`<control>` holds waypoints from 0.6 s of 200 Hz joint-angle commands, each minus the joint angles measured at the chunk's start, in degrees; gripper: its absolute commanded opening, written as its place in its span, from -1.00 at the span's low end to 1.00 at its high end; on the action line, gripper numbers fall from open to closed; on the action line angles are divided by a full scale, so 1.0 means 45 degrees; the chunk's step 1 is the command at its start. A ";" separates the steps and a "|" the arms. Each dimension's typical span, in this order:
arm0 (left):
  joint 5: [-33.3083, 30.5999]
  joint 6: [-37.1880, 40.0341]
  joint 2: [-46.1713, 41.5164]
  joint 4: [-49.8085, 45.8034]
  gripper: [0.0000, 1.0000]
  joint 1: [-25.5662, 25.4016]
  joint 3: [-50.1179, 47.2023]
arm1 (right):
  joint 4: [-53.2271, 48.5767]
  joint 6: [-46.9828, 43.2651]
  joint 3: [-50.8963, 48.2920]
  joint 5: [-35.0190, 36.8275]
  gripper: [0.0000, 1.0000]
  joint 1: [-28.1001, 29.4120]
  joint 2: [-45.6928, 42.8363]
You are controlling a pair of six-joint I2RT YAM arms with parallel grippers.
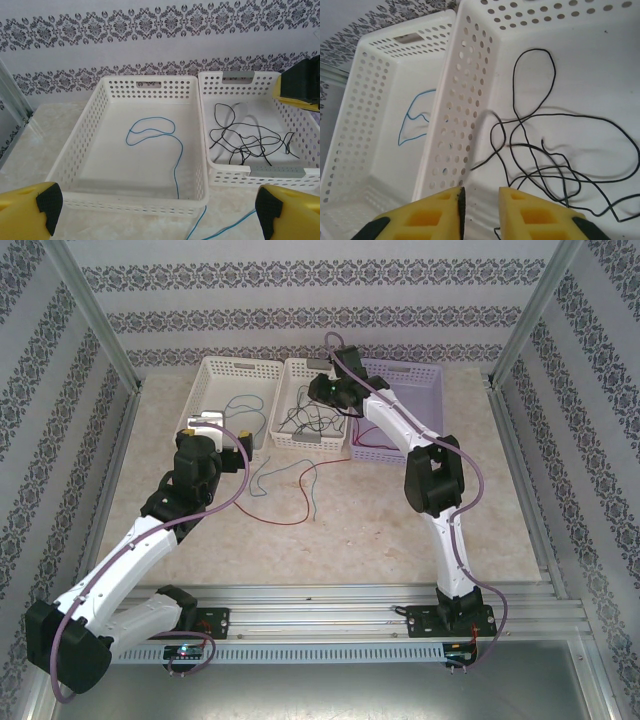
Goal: Untangle the cables
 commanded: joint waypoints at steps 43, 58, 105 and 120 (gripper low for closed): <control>0.0165 -0.0078 0.0104 -0.0211 1.00 -0.0069 0.0366 | -0.0724 -0.0182 -0.0212 0.0172 -0.20 -0.0132 -0.1851; 0.0181 -0.0098 0.0119 -0.0227 1.00 -0.0072 0.0366 | -0.0056 -0.0321 -0.1311 -0.0259 -0.11 0.0046 -0.2793; 0.0334 -0.0154 0.0202 -0.0326 1.00 -0.0074 0.0424 | 0.0145 -0.1784 -0.5112 0.0098 0.10 0.1335 -0.5874; 0.0288 -0.0155 0.0214 -0.0267 1.00 -0.0071 0.0366 | 0.0029 -0.2127 -0.6374 0.0572 0.11 0.1864 -0.6631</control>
